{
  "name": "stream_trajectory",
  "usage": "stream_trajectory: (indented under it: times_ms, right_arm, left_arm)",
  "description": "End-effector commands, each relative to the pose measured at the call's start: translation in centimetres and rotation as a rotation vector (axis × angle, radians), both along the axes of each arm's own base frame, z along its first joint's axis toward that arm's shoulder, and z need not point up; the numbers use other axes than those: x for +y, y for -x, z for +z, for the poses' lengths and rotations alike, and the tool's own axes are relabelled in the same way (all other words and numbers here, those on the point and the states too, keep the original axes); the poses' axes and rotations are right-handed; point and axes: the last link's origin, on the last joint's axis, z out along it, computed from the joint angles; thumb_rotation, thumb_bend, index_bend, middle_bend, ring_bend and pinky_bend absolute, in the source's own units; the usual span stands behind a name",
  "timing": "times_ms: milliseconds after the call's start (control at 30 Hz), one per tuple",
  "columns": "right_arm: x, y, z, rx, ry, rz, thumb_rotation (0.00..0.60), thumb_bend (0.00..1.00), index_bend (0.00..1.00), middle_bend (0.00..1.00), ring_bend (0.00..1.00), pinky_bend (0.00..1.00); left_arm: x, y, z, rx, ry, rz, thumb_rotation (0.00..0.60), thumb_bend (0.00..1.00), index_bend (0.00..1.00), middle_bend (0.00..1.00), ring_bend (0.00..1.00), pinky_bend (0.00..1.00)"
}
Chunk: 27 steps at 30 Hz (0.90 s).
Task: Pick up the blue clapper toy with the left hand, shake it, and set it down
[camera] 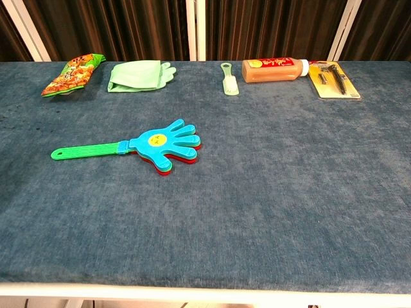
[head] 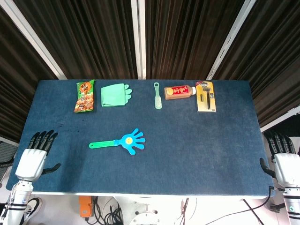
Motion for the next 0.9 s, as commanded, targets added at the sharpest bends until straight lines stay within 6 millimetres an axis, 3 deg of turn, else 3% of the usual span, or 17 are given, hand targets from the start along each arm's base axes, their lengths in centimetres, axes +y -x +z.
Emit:
stream_trajectory:
  times_ms: [33, 300, 500, 600, 900]
  right_arm:
    - [0.0, 0.0, 0.0, 0.0, 0.0, 0.0, 0.6, 0.29, 0.0, 0.0, 0.0, 0.0]
    - [0.0, 0.1, 0.1, -0.002, 0.006, -0.003, 0.6, 0.29, 0.0, 0.0, 0.0, 0.0]
    - [-0.3, 0.0, 0.0, -0.003, 0.007, -0.004, 0.6, 0.29, 0.0, 0.0, 0.0, 0.0]
    - [-0.4, 0.1, -0.2, 0.004, -0.002, -0.009, 0.6, 0.29, 0.0, 0.0, 0.0, 0.0]
    - [-0.1, 0.4, 0.0, -0.001, -0.001, -0.013, 0.6, 0.29, 0.0, 0.0, 0.0, 0.0]
  left_arm:
    - [0.0, 0.0, 0.0, 0.0, 0.001, 0.0, 0.557, 0.12, 0.02, 0.01, 0.0, 0.0]
    - [0.1, -0.2, -0.2, -0.013, 0.009, 0.0, 0.56, 0.11, 0.02, 0.01, 0.0, 0.0]
    - [1.1, -1.4, -1.5, -0.107, 0.047, 0.005, 0.571, 0.12, 0.04, 0.01, 0.0, 0.0]
    - [2.0, -2.6, -2.9, -0.139, 0.09, -0.015, 0.599, 0.12, 0.04, 0.01, 0.0, 0.0]
    - [5.3, -6.9, -8.6, -0.248, 0.245, -0.074, 0.6, 0.12, 0.06, 0.03, 0.0, 0.0]
